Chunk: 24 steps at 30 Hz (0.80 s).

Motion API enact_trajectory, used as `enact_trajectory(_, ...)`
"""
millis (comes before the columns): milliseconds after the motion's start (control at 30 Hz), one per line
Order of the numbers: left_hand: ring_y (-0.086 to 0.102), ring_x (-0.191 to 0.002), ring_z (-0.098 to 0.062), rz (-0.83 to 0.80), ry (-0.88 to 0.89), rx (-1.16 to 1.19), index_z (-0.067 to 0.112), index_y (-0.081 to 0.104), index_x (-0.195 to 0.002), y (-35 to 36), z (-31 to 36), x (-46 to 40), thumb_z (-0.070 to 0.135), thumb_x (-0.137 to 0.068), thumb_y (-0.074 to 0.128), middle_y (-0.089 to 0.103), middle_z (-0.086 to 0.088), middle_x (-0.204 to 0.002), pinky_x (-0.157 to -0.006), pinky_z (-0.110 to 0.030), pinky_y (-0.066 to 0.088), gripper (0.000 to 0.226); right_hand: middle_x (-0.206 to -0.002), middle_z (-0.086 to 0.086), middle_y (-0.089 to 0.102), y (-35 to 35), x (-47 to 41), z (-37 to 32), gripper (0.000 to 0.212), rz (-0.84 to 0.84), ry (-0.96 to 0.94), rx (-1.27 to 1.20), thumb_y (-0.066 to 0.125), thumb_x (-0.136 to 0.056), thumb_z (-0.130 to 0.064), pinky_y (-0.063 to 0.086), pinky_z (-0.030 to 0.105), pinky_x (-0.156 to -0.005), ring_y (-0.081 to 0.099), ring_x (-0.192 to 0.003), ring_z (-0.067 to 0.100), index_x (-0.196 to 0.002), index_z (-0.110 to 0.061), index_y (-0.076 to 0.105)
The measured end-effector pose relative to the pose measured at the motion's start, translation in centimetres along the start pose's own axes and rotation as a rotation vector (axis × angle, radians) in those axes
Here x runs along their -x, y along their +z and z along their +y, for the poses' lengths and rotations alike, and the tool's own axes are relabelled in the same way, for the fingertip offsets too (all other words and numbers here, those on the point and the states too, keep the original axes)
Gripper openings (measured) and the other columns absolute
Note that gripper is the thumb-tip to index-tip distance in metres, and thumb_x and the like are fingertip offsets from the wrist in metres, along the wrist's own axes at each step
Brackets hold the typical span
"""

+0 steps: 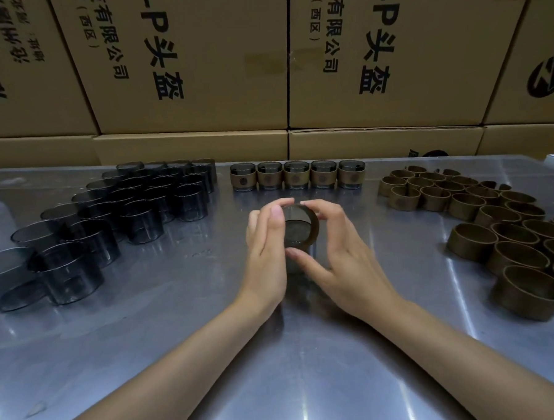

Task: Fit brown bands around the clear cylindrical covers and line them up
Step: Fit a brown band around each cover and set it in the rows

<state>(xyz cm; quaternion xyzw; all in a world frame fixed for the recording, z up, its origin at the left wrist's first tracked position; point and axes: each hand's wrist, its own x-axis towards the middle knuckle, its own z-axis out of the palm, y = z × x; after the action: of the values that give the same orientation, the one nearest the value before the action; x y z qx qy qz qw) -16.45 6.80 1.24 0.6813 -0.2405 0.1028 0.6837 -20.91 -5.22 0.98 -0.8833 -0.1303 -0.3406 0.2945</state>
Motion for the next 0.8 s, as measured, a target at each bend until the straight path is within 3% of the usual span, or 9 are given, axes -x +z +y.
enact_trajectory(133,0.052,-0.112,-0.014,-0.013,-0.132,0.025,0.035,0.054,-0.099,-0.2,0.0,-0.4,0.039,-0.104,0.027,0.041,0.015,-0.11,-0.097,-0.025,0.045,0.027,-0.136,-0.021,0.04,0.3,-0.1,0.5,0.059,-0.087,0.069,-0.063,0.05,-0.091,-0.045,0.03,0.009,-0.1,0.037,-0.128,-0.003,-0.145,-0.032,0.028)
enact_trajectory(233,0.052,-0.118,-0.014,-0.156,-0.225,-0.021,0.034,0.048,-0.104,-0.5,-0.4,-0.7,0.054,-0.098,0.023,0.051,0.004,-0.123,-0.105,-0.038,0.041,0.032,-0.15,-0.016,0.034,0.4,-0.1,0.9,0.054,-0.175,0.147,-0.182,0.044,-0.096,-0.047,0.037,0.033,-0.109,0.034,-0.137,0.002,-0.144,-0.05,0.02)
enact_trajectory(333,0.057,-0.113,-0.007,-0.281,-0.26,-0.009,0.029,0.044,-0.121,-0.9,-0.5,-0.8,0.069,-0.081,0.028,0.059,0.001,-0.121,-0.098,-0.03,0.046,0.059,-0.149,-0.016,0.039,0.2,-0.3,1.1,0.052,-0.215,0.227,-0.274,0.038,-0.093,-0.052,0.038,0.037,-0.107,0.04,-0.136,0.009,-0.138,-0.064,0.016)
enact_trajectory(433,0.045,-0.132,-0.008,-0.386,-0.294,0.033,0.021,0.031,-0.144,-1.9,-0.8,-1.7,0.069,-0.072,0.044,0.047,0.002,-0.144,-0.115,-0.036,0.033,0.088,-0.138,-0.031,0.043,-0.1,-0.6,1.2,0.05,-0.208,0.311,-0.422,0.038,-0.091,-0.051,0.035,0.028,-0.107,0.044,-0.127,-0.003,-0.132,-0.072,0.018)
enact_trajectory(467,0.042,-0.135,-0.005,-0.434,-0.281,-0.007,0.022,0.031,-0.147,-2.2,-0.9,-1.9,0.068,-0.073,0.046,0.045,0.004,-0.147,-0.116,-0.034,0.03,0.089,-0.137,-0.029,0.045,-0.2,-0.6,1.3,0.049,-0.21,0.332,-0.474,0.039,-0.092,-0.049,0.034,0.03,-0.11,0.045,-0.125,-0.005,-0.131,-0.071,0.019)
enact_trajectory(533,0.045,-0.127,0.006,-0.505,-0.214,-0.104,0.032,0.044,-0.136,-2.7,-1.0,-2.2,0.063,-0.081,0.044,0.053,0.016,-0.137,-0.108,-0.017,0.033,0.063,-0.139,-0.024,0.046,-0.2,-0.7,1.5,0.049,-0.219,0.366,-0.566,0.041,-0.092,-0.047,0.031,0.036,-0.115,0.043,-0.128,-0.005,-0.134,-0.065,0.023)
enact_trajectory(600,0.05,-0.119,0.012,-0.519,-0.199,-0.119,0.039,0.051,-0.127,-2.9,-0.8,-2.1,0.06,-0.088,0.041,0.06,0.023,-0.125,-0.098,-0.01,0.035,0.045,-0.137,-0.036,0.042,-0.3,-0.7,1.5,0.049,-0.23,0.379,-0.623,0.041,-0.091,-0.047,0.028,0.037,-0.117,0.039,-0.13,-0.01,-0.136,-0.06,0.025)
enact_trajectory(700,0.048,-0.13,-0.005,-0.538,-0.257,-0.049,0.029,0.047,-0.139,-2.8,-1.3,-2.3,0.062,-0.091,0.041,0.056,0.01,-0.138,-0.114,-0.034,0.031,0.058,-0.132,-0.049,0.034,-0.3,-0.7,1.6,0.046,-0.24,0.373,-0.63,0.036,-0.092,-0.051,0.026,0.038,-0.119,0.032,-0.134,-0.011,-0.137,-0.059,0.026)
enact_trajectory(800,0.044,-0.135,-0.013,-0.577,-0.304,0.056,0.022,0.045,-0.142,-2.8,-1.3,-2.4,0.054,-0.095,0.041,0.052,0.003,-0.143,-0.118,-0.043,0.025,0.057,-0.141,-0.031,0.039,-0.3,-0.7,1.5,0.045,-0.226,0.376,-0.654,0.037,-0.093,-0.048,0.028,0.04,-0.117,0.037,-0.135,-0.003,-0.137,-0.055,0.029)
